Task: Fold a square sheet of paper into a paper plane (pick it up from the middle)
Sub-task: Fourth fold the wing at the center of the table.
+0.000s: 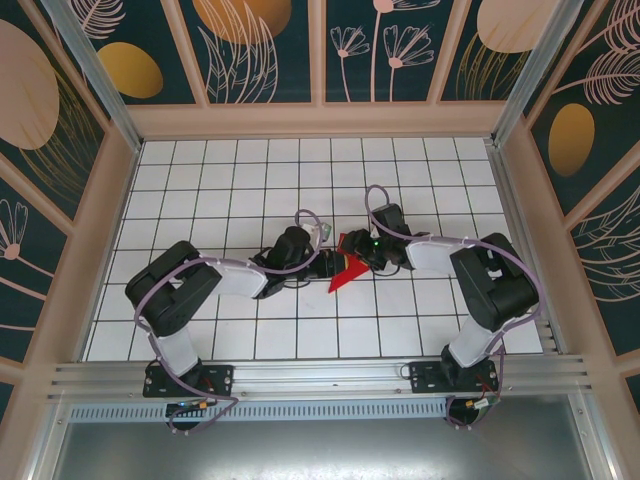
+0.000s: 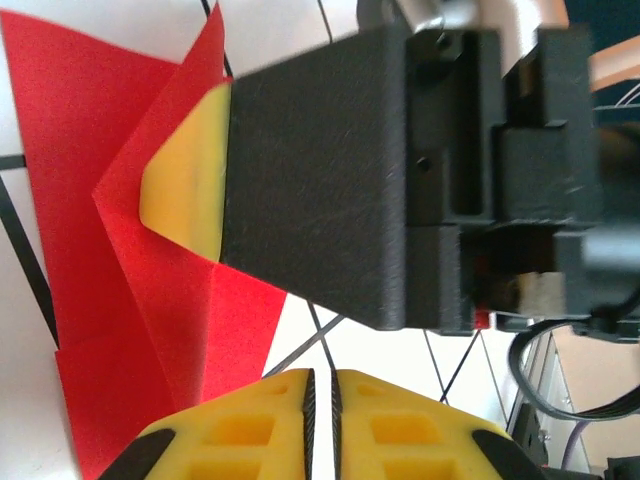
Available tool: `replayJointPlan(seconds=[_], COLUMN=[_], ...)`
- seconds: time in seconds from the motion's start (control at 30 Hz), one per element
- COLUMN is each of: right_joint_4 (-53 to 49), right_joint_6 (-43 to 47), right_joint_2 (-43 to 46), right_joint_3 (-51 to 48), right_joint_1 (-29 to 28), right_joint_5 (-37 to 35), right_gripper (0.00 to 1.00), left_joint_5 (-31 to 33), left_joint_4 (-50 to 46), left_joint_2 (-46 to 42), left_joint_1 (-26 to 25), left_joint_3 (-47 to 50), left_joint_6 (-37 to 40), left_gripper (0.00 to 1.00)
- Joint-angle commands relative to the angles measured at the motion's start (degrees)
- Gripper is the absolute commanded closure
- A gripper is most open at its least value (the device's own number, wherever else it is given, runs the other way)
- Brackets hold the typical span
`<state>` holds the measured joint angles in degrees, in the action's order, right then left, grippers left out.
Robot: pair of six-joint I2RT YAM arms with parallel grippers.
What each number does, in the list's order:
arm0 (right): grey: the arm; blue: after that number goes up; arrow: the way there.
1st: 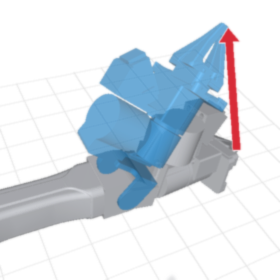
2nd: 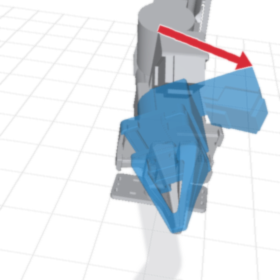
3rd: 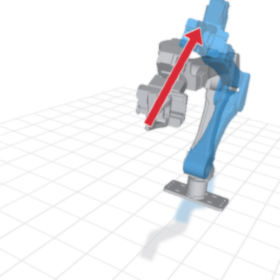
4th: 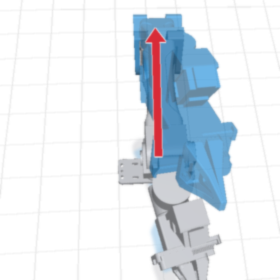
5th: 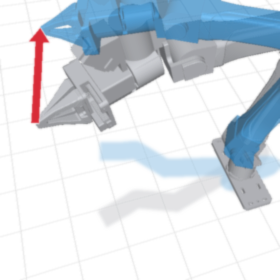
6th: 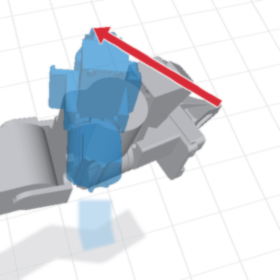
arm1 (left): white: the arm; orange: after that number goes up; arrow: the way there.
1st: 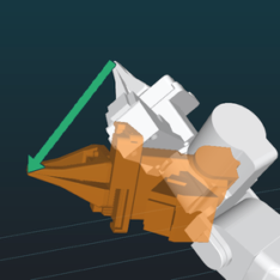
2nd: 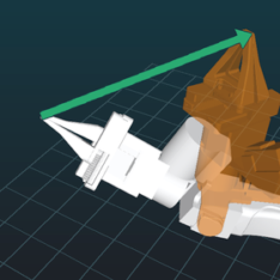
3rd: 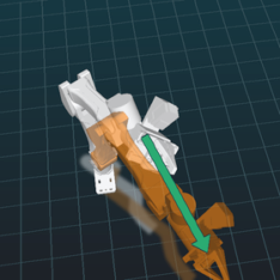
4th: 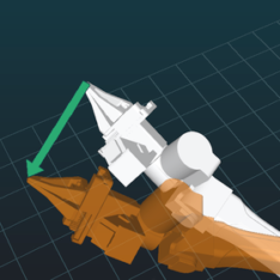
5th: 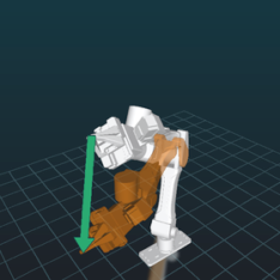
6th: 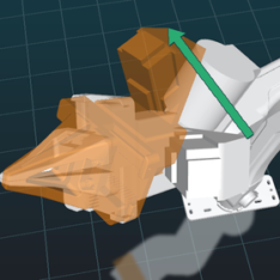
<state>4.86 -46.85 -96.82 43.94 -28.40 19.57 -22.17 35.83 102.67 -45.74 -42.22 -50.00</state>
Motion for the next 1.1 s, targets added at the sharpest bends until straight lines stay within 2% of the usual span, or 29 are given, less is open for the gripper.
replayJointPlan(seconds=[0.0, 0.57, 0.83, 1.07], right_joint_4=[-6.33, -6.98, -7.35, -8.36], right_joint_6=[0.86, 3.6, 4.38, 4.14], right_joint_2=[-5.17, -3.97, -2.75, -3.46], right_joint_3=[-1.43, -1.22, -2.02, -1.76], right_joint_1=[-0.26, -0.31, -0.29, -0.16], right_joint_5=[-4.98, -3.58, -3.86, -4.81], right_gripper=[0.39, 0.39, 0.39, 0.44], left_joint_5=[-1.46, 4.06, 4.51, 4.18], left_joint_4=[-1.4, -7.88, -8.06, -7.88], left_joint_2=[1.94, 5.11, 5.51, 5.9], left_joint_1=[-0.23, -0.12, -0.09, -0.09], left_joint_3=[-2.13, -4.28, -4.8, -4.72], left_joint_6=[1.11, 1.39, 1.34, 1.11], left_gripper=[0.85, 0.89, 0.9, 0.9])
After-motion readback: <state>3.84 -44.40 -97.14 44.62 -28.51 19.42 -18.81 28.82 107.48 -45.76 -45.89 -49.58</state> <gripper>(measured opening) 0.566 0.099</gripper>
